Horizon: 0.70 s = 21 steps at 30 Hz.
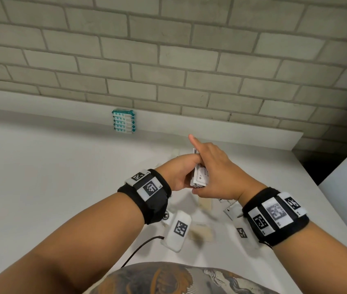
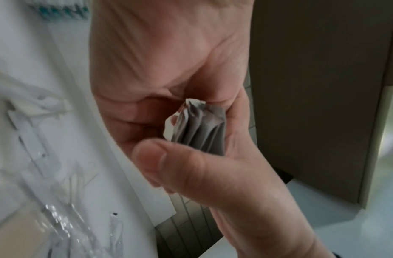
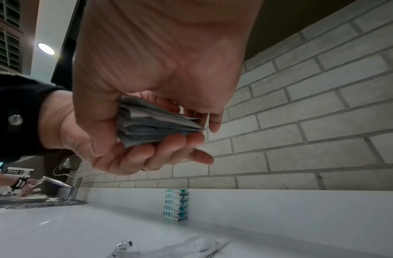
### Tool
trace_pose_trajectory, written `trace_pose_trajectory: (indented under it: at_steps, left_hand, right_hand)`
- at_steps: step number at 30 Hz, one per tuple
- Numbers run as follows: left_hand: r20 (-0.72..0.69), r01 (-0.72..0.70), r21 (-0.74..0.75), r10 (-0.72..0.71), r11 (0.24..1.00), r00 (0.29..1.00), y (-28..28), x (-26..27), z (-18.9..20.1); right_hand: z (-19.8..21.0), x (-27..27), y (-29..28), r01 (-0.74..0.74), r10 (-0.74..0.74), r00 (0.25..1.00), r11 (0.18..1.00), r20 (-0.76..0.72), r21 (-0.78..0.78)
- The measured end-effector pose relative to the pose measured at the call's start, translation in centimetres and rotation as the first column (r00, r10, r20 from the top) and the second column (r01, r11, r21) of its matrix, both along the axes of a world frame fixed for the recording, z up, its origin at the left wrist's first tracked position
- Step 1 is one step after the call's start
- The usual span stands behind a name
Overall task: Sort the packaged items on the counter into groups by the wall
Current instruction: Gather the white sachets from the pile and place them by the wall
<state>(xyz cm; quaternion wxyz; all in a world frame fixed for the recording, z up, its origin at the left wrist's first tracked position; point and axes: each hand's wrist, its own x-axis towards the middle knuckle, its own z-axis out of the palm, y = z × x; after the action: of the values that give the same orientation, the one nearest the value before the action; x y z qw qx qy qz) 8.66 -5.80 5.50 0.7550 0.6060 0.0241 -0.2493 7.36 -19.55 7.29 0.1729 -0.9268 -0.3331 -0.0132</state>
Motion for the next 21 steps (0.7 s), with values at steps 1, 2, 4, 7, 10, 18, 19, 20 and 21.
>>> trace_pose_trajectory:
  at_steps: [1, 2, 4, 7, 10, 18, 19, 20, 21]
  left_hand:
    - [0.004, -0.005, 0.022, 0.005, 1.0, 1.0, 0.3, 0.0, -0.1]
    - [0.007, -0.017, 0.032, 0.017, 0.999, 1.0, 0.7, 0.1, -0.1]
    - [0.001, -0.05, 0.026, 0.05, 0.998, 0.999, 1.6, 0.4, -0.3]
    - [-0.027, -0.158, -0.042, 0.157, 0.987, 0.987, 3.5, 0.6, -0.7]
    - [-0.024, -0.326, -0.195, 0.328, 0.925, 0.944, 5.6, 1.2, -1.5]
    - [-0.052, -0.436, -0.203, 0.434, 0.877, 0.899, 11.0, 3.2, -4.6]
    - [-0.052, -0.432, -0.17, 0.43, 0.886, 0.902, 11.7, 3.5, -5.1]
    - [-0.048, -0.422, -0.132, 0.42, 0.897, 0.906, 12.6, 3.8, -5.5]
    - [-0.047, -0.409, -0.093, 0.406, 0.908, 0.913, 13.6, 4.2, -6.0]
  right_hand:
    - [0.0, 0.0, 0.4, 0.002, -0.002, 1.0, 1.0, 0.0, -0.004]
    - [-0.1, 0.2, 0.8, 0.009, -0.009, 1.0, 1.0, -0.008, -0.006]
    - [-0.1, 0.4, 1.8, 0.027, -0.027, 0.998, 1.0, -0.064, 0.002]
    - [0.2, 0.8, 3.4, 0.137, -0.075, 0.942, 0.975, -0.327, 0.172]
    - [0.0, 2.0, 4.9, 0.386, -0.086, 0.771, 0.852, -0.632, 0.354]
    - [-2.6, 6.0, 13.2, 0.465, -0.196, 0.624, 0.871, -0.756, 0.159]
    - [-3.2, 6.7, 14.4, 0.457, -0.238, 0.642, 0.882, -0.729, 0.115]
    - [-3.8, 7.5, 15.4, 0.437, -0.273, 0.665, 0.897, -0.695, 0.066]
    - [-4.4, 8.2, 16.4, 0.403, -0.291, 0.698, 0.915, -0.654, 0.023]
